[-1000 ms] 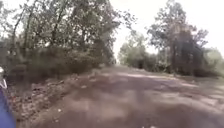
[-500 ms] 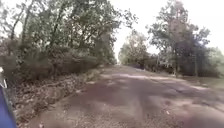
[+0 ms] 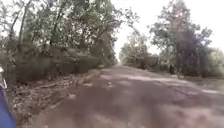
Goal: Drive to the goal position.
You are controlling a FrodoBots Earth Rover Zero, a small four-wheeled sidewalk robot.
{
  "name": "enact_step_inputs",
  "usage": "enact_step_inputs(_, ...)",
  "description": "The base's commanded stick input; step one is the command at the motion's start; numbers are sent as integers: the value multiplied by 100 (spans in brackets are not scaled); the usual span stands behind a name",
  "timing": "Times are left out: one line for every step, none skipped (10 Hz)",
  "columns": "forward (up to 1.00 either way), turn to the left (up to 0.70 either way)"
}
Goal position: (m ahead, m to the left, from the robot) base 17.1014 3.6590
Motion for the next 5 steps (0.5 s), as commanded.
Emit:
enact_step_inputs(70,-15)
enact_step_inputs(70,-8)
enact_step_inputs(70,-3)
enact_step_inputs(70,-3)
enact_step_inputs(70,-3)
